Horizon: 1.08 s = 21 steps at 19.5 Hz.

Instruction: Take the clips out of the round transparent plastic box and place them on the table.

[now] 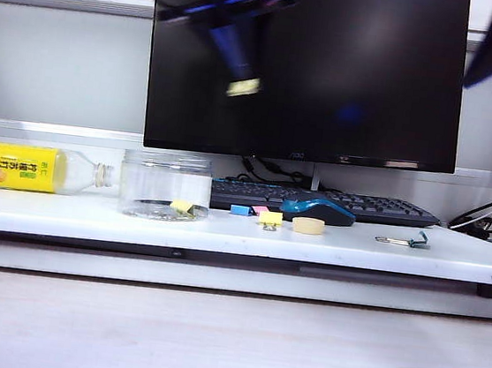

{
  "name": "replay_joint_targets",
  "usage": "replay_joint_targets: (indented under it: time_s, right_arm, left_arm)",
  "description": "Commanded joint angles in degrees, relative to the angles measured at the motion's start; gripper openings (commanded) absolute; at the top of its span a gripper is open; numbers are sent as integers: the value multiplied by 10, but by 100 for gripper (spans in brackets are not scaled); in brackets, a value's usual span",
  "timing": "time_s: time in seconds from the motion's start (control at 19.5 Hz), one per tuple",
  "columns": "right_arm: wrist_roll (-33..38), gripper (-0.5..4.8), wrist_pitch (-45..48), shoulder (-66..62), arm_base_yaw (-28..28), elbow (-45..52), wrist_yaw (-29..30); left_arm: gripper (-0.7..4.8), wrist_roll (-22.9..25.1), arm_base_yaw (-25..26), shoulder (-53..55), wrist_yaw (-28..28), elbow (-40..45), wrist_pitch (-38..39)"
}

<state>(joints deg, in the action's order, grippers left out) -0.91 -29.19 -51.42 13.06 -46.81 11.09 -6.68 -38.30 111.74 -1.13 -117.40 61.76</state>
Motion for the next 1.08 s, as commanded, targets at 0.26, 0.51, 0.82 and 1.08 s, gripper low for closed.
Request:
replay_joint_targets:
  time_s: [0.26, 0.51, 0.82, 1.08]
  right_arm:
    - [9, 284, 5, 2, -24, -3, 6]
    - [9, 284, 5, 2, -23, -3, 28]
    - [9, 284, 7, 2, -23, -3, 43]
    - [9, 284, 7, 2, -23, -3, 45]
  left_arm:
    - [18, 9, -7, 63, -42, -1, -71]
    - [18, 22, -7, 127, -18, -1, -109]
    - [22, 35, -6, 146, 38, -1, -138]
    - [68, 35, -6, 147, 52, -1, -155]
